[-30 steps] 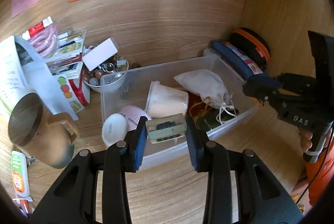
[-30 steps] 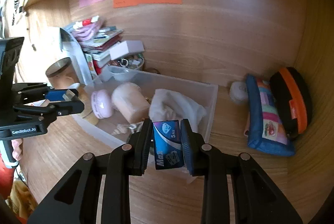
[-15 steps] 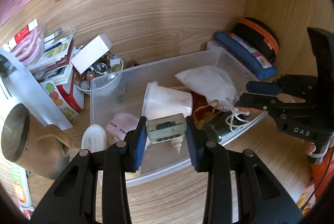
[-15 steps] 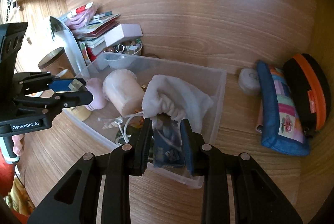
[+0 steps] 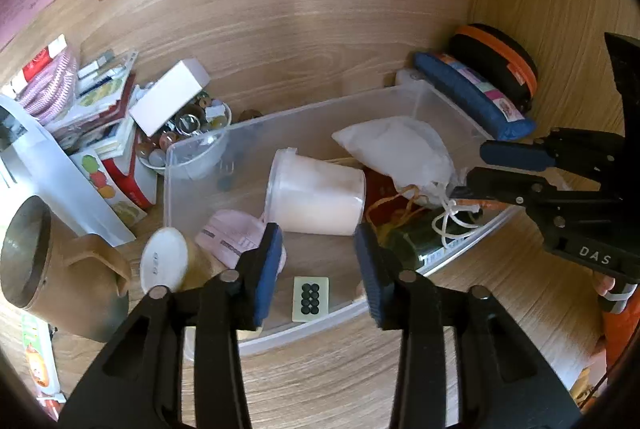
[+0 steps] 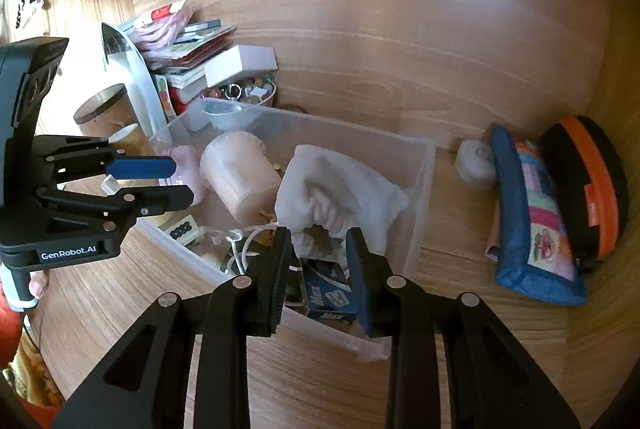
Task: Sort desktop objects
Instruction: 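Open both tools to release the small box and card pack into the box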
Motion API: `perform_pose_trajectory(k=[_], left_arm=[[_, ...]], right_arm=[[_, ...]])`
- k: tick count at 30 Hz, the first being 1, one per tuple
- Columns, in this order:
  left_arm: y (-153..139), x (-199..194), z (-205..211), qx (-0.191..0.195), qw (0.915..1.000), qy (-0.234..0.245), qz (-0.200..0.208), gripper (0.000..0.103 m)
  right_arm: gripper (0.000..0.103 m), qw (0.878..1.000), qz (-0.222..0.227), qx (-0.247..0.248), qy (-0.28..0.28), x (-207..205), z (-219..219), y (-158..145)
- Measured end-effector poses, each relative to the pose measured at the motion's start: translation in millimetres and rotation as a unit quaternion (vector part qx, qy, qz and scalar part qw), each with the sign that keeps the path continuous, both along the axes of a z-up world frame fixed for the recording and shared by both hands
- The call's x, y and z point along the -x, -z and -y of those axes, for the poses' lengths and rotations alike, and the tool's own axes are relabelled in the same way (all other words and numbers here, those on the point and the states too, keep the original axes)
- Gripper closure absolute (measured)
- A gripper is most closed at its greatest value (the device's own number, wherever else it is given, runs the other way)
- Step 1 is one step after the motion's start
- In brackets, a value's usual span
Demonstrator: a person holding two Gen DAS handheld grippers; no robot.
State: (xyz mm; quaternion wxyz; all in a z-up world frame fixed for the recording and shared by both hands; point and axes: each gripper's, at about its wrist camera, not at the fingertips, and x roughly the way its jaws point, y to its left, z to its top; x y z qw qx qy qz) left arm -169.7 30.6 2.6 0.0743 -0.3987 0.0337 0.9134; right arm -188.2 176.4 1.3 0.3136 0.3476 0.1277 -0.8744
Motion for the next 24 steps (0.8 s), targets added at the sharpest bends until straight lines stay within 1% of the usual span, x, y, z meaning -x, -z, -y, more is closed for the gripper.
perform_pose_trajectory(k=[1,2,3,4,5,6,8,10,12,13,15,16,17,19,21,24], left_arm=[[-2,-2,0,0.000,1.0000,-0.001,-0.005,0.053],[-5,-5,0,0.001,0.9999,-0.004,-0.013,0.046],[-7,-7,-1,0.003,0.9998,-0.005,-0.021,0.043],[-11,-11,-1,0.005,0.9995,-0.007,-0.030,0.040],[-13,-12,-1,0.006,0.9994,-0.008,-0.033,0.036],[-15,-14,-1,0.009,0.9992,-0.012,-0.037,0.035],[-20,-18,0,0.011,0.9987,-0.017,-0.046,0.030],[-24,-21,2,0.006,0.9985,-0.018,-0.051,0.029],[-28,-25,4,0.001,0.9984,-0.018,-0.054,0.029],[-30,-27,5,-0.001,0.9982,-0.019,-0.057,0.027],[-34,-33,8,-0.001,0.9975,-0.027,-0.066,0.018],[-36,-36,9,-0.001,0.9969,-0.032,-0.072,0.011],[-39,-40,11,-0.001,0.9962,-0.036,-0.079,0.007],[-43,-47,14,0.000,0.9949,-0.045,-0.090,0.006],[-47,-54,17,0.000,0.9935,-0.054,-0.100,0.006],[-50,-65,21,-0.001,0.9912,-0.065,-0.115,0.005]], right_arm=[[0.076,1.000,-0.003,0.000,0.001,-2,0,-2],[0.072,1.000,-0.009,0.000,0.002,-4,-1,-5],[0.066,1.000,-0.015,0.000,0.005,-6,-1,-7],[0.062,1.000,-0.021,0.001,0.007,-8,-2,-9],[0.056,1.000,-0.028,0.004,0.009,-10,-3,-11],[0.053,0.999,-0.035,0.006,0.011,-13,-5,-14],[0.053,0.999,-0.043,0.009,0.012,-17,-7,-19],[0.052,0.999,-0.046,0.012,0.011,-20,-9,-23],[0.048,0.998,-0.052,0.015,0.011,-25,-11,-27],[0.046,0.998,-0.054,0.017,0.012,-26,-12,-29],[0.038,0.998,-0.061,0.019,0.016,-30,-13,-32],[0.037,0.998,-0.064,0.020,0.018,-32,-14,-33],[0.035,0.997,-0.066,0.020,0.018,-33,-15,-34],[0.031,0.997,-0.069,0.022,0.021,-37,-16,-36],[0.022,0.997,-0.072,0.022,0.029,-41,-18,-38],[0.020,0.996,-0.076,0.026,0.039,-46,-22,-41]])
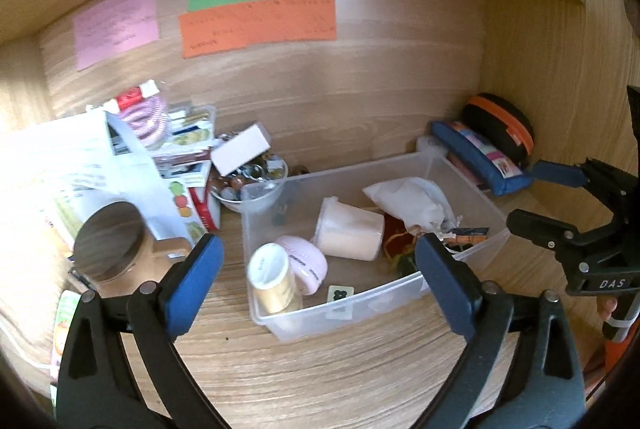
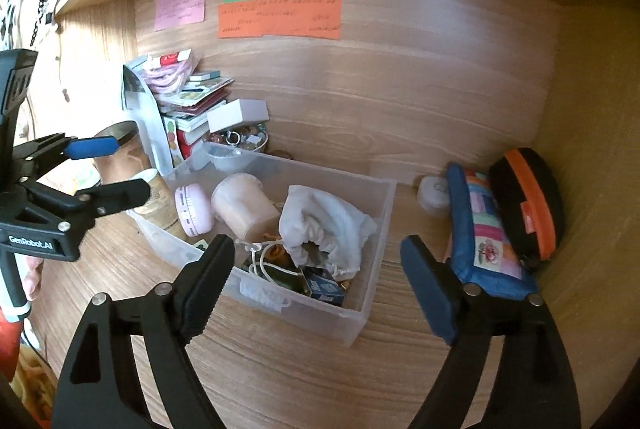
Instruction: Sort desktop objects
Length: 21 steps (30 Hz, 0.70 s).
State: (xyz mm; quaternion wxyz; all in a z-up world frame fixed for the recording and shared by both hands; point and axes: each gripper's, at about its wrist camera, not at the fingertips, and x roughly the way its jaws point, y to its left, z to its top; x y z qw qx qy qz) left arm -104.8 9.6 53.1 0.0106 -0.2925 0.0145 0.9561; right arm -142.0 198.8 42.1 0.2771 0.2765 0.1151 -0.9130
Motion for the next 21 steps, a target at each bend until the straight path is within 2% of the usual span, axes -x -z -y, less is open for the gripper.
perform_pose_trajectory(k=[5,8,13,21], left_arm=[[-5,-21,3,-0.007,0.9995,-0.014,-0.028,0.005],[-5,-30,2,-0.001,0.9990,-0.028,-0.035,0.004],[2,-41,7,-0.031,0.9981,-0.041,-0.035,0.004],[8,-55,0,-0.021,0.9971,-0.059,-0.042,0.003]], right_arm=[[0.014,1.000,-0.021,-0.008,0.021,-13,-3,-5],[0.001,0.999,-0.029,0.007,0.033,-22,-8,-8],[0.000,0.997,-0.037,0.019,0.061,-36,-13,-10],[0.000,0.995,-0.051,0.018,0.084,-61,-11,-4]])
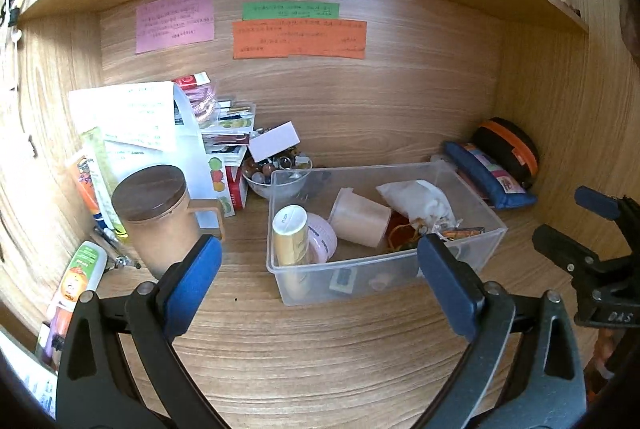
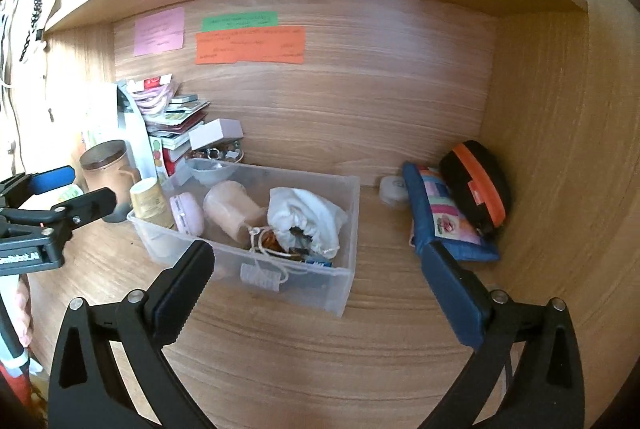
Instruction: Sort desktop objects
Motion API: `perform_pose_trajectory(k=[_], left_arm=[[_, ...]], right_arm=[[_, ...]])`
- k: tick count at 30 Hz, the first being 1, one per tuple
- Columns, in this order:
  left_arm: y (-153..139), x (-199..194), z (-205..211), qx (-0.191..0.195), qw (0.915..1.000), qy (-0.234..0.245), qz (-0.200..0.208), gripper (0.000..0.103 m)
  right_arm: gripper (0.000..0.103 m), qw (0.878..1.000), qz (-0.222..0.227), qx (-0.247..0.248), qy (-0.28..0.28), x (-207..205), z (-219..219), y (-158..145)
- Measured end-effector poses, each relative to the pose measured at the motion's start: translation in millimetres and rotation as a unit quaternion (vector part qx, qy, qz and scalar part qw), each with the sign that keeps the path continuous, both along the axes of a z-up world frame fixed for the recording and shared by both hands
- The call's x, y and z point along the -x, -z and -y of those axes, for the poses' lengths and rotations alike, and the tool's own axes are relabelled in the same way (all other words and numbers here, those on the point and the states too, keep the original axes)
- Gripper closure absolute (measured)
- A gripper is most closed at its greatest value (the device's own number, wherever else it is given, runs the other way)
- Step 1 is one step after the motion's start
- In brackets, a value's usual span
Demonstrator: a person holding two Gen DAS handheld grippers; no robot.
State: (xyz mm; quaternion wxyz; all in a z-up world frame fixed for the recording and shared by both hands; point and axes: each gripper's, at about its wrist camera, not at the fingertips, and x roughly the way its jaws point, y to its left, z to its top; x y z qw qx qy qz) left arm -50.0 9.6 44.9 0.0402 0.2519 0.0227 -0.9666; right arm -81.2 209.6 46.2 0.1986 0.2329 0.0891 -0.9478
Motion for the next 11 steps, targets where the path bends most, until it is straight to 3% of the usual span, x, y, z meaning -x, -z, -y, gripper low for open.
perform_pose_trajectory(k=[11], left_arm=[[6,-3,-22,0.008,0.9999,0.008,0.001,0.003]], right_arm=[[0.000,1.000,-0.005,0.022,0.000,-9,-3,1]])
